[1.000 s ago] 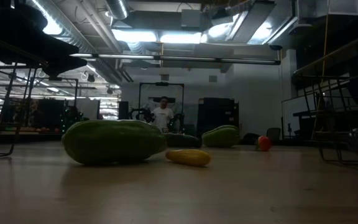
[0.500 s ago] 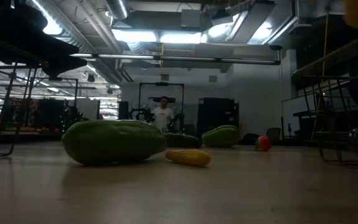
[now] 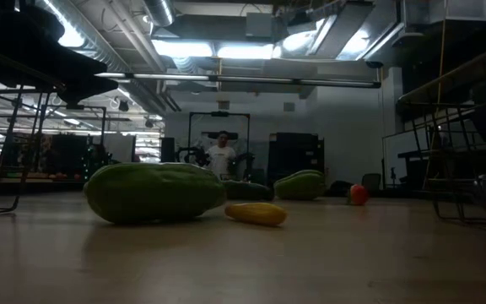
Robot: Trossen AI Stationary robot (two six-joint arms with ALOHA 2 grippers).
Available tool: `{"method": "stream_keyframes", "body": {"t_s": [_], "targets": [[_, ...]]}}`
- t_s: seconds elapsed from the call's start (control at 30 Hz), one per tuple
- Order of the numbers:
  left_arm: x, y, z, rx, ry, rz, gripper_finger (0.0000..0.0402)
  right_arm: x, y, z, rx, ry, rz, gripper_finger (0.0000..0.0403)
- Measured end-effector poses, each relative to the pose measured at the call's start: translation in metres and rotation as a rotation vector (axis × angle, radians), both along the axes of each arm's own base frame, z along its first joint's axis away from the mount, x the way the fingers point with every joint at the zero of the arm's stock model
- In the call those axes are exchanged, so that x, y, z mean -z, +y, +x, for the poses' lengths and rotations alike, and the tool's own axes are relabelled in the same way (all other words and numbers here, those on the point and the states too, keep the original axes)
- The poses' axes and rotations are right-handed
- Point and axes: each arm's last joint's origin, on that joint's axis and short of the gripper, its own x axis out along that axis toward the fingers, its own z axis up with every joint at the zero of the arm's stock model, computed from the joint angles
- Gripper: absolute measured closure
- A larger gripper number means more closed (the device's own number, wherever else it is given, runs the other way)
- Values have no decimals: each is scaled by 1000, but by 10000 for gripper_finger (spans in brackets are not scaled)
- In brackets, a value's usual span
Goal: Sort produce into baskets
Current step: Put the yellow bell pepper into right wire basket, then put the bottom green chayote into the right wire basket
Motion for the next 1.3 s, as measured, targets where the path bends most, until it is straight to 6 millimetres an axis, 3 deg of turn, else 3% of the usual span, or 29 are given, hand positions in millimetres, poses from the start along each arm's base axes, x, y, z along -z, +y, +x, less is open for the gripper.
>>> {"method": "stream_keyframes", "body": {"t_s": [0.13, 0.27, 0.5, 0.67, 0.8, 1.03, 1.3], "targets": [[0, 0, 0, 0, 0, 0, 96, 2, -1, 0, -4, -8, -15, 8], [0, 0, 0, 0, 0, 0, 95, -7, -1, 1, -6, -39, 5, 10], [0, 0, 0, 0, 0, 0, 95, -52, -1, 5, -47, -223, -15, 4], [0, 0, 0, 0, 1, 0, 95, -88, -1, 15, -227, -392, -134, 6], [0, 0, 0, 0, 0, 0, 95, -103, -7, 35, -345, -438, -198, 4], [0, 0, 0, 0, 0, 0, 95, -103, -26, 90, -599, -398, -192, 4], [0, 0, 0, 0, 0, 0, 95, -72, -51, 158, -848, -342, -143, 4]]}}
